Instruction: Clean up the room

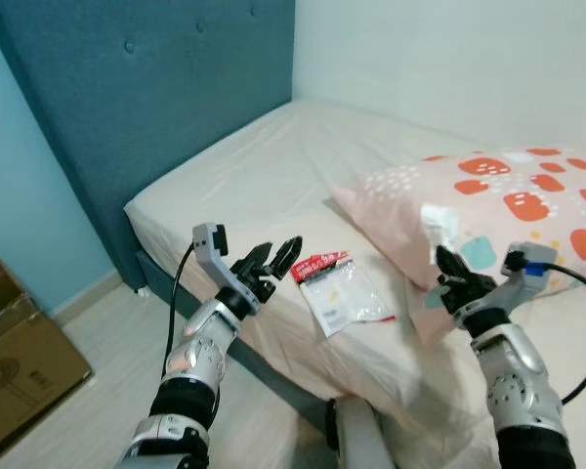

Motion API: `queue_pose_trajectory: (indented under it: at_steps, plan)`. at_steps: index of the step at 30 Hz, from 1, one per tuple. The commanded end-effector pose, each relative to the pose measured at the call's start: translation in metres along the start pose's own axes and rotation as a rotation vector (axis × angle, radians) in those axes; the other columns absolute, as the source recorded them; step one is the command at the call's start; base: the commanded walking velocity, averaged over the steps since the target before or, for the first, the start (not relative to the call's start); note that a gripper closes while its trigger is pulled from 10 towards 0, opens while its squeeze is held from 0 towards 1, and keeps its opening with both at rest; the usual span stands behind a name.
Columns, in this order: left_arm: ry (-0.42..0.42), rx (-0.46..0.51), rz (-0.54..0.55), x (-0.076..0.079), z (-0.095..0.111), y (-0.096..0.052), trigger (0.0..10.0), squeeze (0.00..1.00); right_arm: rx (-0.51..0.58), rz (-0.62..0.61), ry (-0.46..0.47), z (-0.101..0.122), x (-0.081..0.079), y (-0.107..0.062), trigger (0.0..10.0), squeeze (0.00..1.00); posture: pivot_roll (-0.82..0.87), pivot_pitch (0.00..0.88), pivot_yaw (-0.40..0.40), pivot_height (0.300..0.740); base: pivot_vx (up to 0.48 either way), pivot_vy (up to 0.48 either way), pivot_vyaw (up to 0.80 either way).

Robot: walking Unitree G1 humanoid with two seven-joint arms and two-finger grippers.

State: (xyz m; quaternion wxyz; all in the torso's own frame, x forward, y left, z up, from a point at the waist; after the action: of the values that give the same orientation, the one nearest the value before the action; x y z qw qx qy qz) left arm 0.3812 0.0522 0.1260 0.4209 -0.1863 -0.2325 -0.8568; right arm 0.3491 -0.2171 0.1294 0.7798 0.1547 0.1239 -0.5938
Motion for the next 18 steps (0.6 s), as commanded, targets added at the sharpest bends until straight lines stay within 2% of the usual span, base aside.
queue_pose_trajectory:
  at_steps: [1,2,3,4,5,6,7,8,10,12,13,16,17,18]
  plan:
    - [-0.107,0.044,-0.059,0.011,0.004,0.007,10.0,0.0,-0.16,0.167,-0.047,-0.034,-0.034,-0.003,1.7,0.0,-0.04,0.0,-0.02,0.523,0.0,0.0,0.0]
    - [-0.107,0.044,-0.059,0.011,0.004,0.007,10.0,0.0,-0.16,0.167,-0.047,-0.034,-0.034,-0.003,1.7,0.0,-0.04,0.0,-0.02,0.523,0.0,0.0,0.0]
    - [-0.156,0.057,-0.094,0.015,0.007,0.007,10.0,0.0,-0.184,0.193,-0.065,-0.04,-0.039,-0.004,4.0,0.0,-0.04,0.0,-0.02,0.523,0.0,0.0,0.0]
    - [-0.156,0.057,-0.094,0.015,0.007,0.007,10.0,0.0,-0.184,0.193,-0.065,-0.04,-0.039,-0.004,4.0,0.0,-0.04,0.0,-0.02,0.523,0.0,0.0,0.0]
    - [-0.18,0.057,-0.129,0.018,0.007,0.006,10.0,0.0,-0.188,0.195,-0.069,-0.041,-0.04,-0.004,5.5,0.0,-0.04,0.0,-0.019,0.523,0.0,0.0,0.0]
    - [-0.212,0.045,-0.167,0.02,0.005,0.003,10.0,0.47,-0.193,0.206,-0.078,-0.043,-0.045,-0.001,10.0,0.0,-0.04,0.0,-0.017,0.523,0.0,0.0,0.0]
    - [-0.212,0.045,-0.167,0.02,0.005,0.003,10.0,0.47,-0.193,0.206,-0.078,-0.043,-0.045,-0.001,10.0,0.0,-0.04,0.0,-0.017,0.523,0.0,0.0,0.0]
    - [-0.223,0.036,-0.185,0.02,0.002,0.0,10.0,1.0,-0.197,0.219,-0.084,-0.045,-0.049,0.002,10.0,0.0,-0.04,0.0,-0.018,0.523,0.0,0.0,0.0]
    - [-0.221,0.005,-0.207,0.022,-0.004,-0.003,10.0,1.0,-0.204,0.249,-0.097,-0.05,-0.063,0.007,10.0,0.0,-0.04,0.0,-0.018,0.523,0.0,0.0,0.0]
    - [-0.221,0.005,-0.207,0.022,-0.004,-0.003,10.0,1.0,-0.204,0.249,-0.097,-0.05,-0.063,0.007,10.0,0.0,-0.04,0.0,-0.018,0.523,0.0,0.0,0.0]
    - [-0.225,-0.028,-0.228,0.025,-0.01,-0.004,10.0,1.0,-0.189,0.252,-0.125,-0.051,-0.071,0.013,10.0,0.0,-0.04,0.0,-0.016,0.523,0.0,0.0,0.0]
    - [-0.229,-0.039,-0.24,0.026,-0.012,-0.004,10.0,1.0,-0.184,0.251,-0.138,-0.05,-0.074,0.015,10.0,0.0,-0.04,0.0,-0.016,0.523,0.0,0.0,0.0]
    - [-0.231,-0.055,-0.26,0.029,-0.014,-0.005,10.0,0.0,-0.162,0.248,-0.135,-0.046,-0.077,0.017,10.0,0.0,-0.03,0.0,-0.017,0.523,0.0,0.0,0.0]
    - [-0.231,-0.055,-0.26,0.029,-0.014,-0.005,10.0,0.0,-0.162,0.248,-0.135,-0.046,-0.077,0.017,10.0,0.0,-0.03,0.0,-0.017,0.523,0.0,0.0,0.0]
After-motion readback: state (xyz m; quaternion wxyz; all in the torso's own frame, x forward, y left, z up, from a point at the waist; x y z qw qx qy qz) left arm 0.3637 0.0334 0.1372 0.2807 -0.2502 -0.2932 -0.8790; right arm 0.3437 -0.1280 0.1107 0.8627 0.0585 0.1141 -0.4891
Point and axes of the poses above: a point about 5 cm out from each wrist's last joint towards the gripper, its own y axis pointing out of the wrist towards the gripper, its own z axis along the axis of the wrist's last joint, x = y × z, the point moved 5 cm from there along y, pointing out of the wrist towards the gripper, and after that the axes turned 7 degrees about y, right-handed, at the moved point
